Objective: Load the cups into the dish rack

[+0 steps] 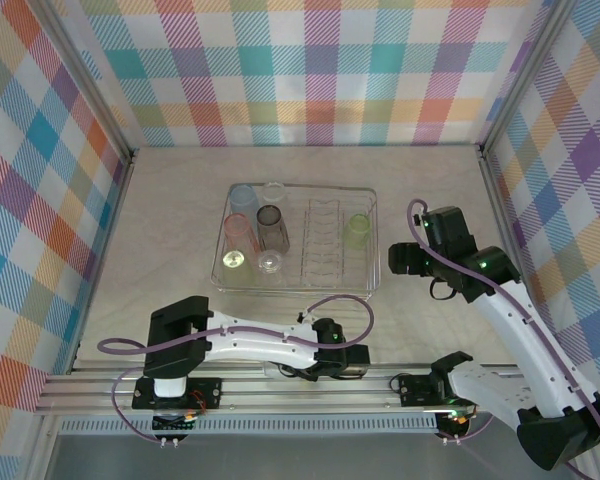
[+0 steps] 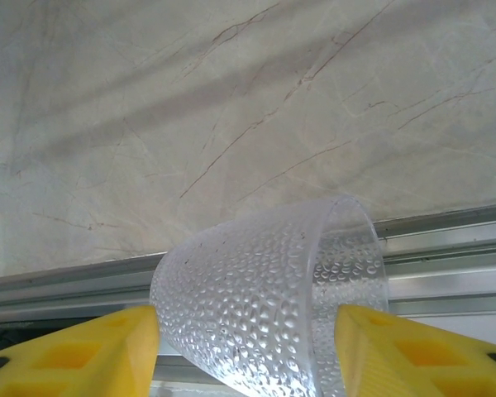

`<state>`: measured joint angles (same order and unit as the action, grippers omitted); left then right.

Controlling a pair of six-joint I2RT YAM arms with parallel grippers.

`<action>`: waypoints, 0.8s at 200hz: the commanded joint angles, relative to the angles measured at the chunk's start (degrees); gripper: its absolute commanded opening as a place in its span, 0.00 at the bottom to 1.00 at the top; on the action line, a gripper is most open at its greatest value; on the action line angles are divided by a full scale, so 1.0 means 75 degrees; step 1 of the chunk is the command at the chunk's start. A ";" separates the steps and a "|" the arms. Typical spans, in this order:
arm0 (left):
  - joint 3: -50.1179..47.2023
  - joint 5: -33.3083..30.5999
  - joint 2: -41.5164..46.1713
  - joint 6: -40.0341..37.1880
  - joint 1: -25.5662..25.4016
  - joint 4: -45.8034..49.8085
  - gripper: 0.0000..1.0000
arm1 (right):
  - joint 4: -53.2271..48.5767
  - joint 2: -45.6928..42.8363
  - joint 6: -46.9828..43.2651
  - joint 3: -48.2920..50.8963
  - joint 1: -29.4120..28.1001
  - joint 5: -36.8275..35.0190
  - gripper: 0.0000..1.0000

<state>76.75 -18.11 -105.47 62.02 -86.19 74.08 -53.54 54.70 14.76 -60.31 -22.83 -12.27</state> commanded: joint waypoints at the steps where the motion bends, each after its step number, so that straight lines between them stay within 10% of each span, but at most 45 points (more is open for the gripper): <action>1: 0.0141 -0.0196 -0.0229 0.0050 -0.0097 0.0619 0.53 | 0.0131 0.0031 -0.0012 0.0026 0.0047 0.0113 0.82; 160: -0.0062 -0.1000 0.0233 0.0693 -0.0074 0.0918 0.00 | 0.0715 -0.0243 -0.0567 0.0344 0.0079 0.0322 0.83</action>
<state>76.20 -21.98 -108.53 63.92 -86.24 82.15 -52.16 54.76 13.61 -59.24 -22.50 -11.51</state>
